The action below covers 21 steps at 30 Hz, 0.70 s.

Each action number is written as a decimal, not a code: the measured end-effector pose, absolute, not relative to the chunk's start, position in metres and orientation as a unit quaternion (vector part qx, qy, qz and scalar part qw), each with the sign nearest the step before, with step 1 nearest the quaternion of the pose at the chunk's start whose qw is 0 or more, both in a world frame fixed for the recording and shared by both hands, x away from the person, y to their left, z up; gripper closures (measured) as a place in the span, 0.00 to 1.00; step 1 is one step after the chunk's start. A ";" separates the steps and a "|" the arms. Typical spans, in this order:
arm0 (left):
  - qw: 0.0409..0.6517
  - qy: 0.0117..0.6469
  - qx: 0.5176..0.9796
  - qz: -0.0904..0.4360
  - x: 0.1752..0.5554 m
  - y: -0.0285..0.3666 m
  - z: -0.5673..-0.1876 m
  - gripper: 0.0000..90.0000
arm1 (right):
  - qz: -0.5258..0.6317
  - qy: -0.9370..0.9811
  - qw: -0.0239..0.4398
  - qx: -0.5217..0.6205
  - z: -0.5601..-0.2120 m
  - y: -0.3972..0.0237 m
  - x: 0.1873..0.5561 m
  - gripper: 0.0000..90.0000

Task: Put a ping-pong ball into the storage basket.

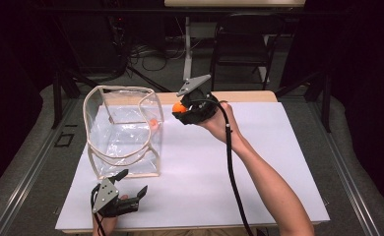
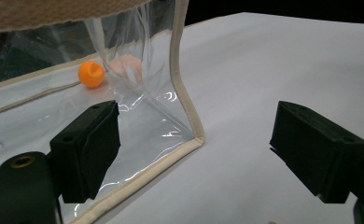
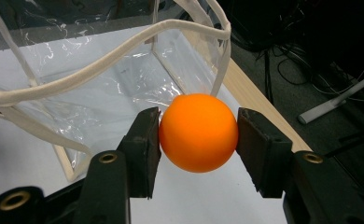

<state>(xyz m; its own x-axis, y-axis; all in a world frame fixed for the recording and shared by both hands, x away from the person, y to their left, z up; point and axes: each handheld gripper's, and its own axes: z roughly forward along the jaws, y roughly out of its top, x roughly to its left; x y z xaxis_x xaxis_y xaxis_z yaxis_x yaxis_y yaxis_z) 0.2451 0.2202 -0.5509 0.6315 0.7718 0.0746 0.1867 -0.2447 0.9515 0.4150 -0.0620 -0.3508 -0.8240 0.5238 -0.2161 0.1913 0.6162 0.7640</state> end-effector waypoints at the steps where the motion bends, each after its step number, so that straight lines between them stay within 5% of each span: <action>1: 0.522 0.325 0.737 0.281 0.245 0.220 -0.551 0.17 | 0.387 0.873 0.216 0.204 -0.350 -0.062 0.415 0.56; 21: 0.523 0.325 0.736 0.281 0.245 0.220 -0.550 0.17 | 0.394 0.871 0.218 0.197 -0.337 -0.053 0.416 0.56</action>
